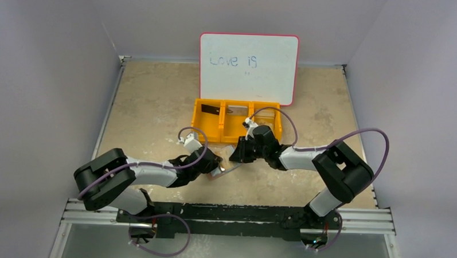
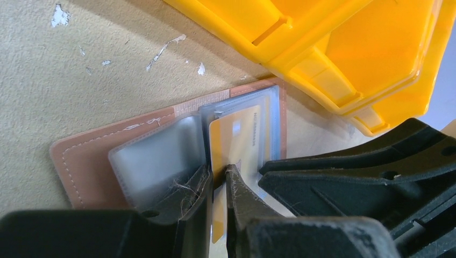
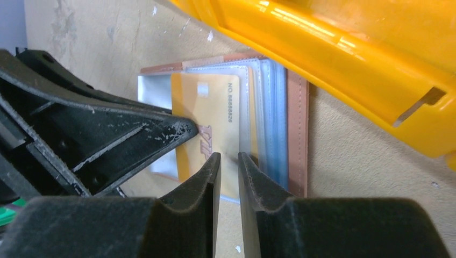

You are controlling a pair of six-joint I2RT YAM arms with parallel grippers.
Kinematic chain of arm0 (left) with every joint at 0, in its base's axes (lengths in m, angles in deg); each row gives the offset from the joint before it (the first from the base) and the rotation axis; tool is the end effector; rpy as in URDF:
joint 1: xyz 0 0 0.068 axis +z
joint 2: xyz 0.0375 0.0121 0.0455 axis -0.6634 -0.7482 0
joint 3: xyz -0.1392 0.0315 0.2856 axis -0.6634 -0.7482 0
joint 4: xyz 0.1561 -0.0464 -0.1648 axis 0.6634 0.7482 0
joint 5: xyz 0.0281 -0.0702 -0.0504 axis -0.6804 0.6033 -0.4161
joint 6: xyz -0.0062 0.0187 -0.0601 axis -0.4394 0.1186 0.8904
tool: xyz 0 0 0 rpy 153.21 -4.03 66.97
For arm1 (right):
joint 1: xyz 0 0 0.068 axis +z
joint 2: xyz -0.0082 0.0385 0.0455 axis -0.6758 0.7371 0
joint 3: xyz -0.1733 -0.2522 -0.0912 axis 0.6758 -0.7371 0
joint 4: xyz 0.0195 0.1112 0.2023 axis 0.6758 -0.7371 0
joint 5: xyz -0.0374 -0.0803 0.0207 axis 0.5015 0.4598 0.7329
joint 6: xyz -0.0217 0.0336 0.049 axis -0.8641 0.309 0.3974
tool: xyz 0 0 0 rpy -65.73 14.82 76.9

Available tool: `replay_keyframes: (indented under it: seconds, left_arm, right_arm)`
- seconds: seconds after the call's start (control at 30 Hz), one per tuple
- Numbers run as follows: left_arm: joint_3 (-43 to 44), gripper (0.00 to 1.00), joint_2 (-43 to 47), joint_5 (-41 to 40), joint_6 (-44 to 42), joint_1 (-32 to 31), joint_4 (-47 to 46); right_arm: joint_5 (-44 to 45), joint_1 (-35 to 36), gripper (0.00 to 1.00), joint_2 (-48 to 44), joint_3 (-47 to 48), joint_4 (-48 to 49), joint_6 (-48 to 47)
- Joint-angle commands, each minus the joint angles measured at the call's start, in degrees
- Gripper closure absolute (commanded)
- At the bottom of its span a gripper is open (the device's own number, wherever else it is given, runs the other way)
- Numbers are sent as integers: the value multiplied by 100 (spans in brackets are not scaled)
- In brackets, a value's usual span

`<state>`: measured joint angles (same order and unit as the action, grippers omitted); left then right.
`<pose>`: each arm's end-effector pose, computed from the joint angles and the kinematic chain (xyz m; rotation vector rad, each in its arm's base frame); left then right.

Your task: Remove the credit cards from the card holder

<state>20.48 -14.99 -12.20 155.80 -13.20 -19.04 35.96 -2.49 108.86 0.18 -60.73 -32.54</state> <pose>0.1462 -0.1725 0.1943 -0.7445 2.2187 -0.7993 0.2158 0.2012 0.2114 -0.2731 2.3027 1.0814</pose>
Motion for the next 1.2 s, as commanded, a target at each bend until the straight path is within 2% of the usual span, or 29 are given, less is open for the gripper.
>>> replay_keyframes:
  seconds: [0.0, 0.37, 0.43, 0.6, 0.9, 1.0, 1.17]
  left_arm:
    - [53, 100, 95, -143, -212, 17, 752]
    - [33, 100, 259, -183, -356, 25, 974]
    - [42, 100, 252, -179, -392, 26, 969]
    - [74, 100, 210, -174, -425, 23, 961]
    - [88, 100, 136, -124, -442, 20, 893]
    - [88, 100, 134, -124, -460, 21, 884]
    - [71, 100, 136, -124, -455, 16, 869]
  right_arm:
    - [956, -30, 78, 146, 62, -987, -218]
    - [1214, -24, 77, 253, 177, -976, -284]
    - [1167, -17, 74, 201, 188, -960, -390]
    - [1866, 169, 70, 108, 464, -1576, -700]
    - [2678, 855, 65, 262, 835, -1989, -983]
    - [2569, 952, 59, 286, 848, -1944, -982]
    - [2289, 952, 58, 61, 790, -1969, -561]
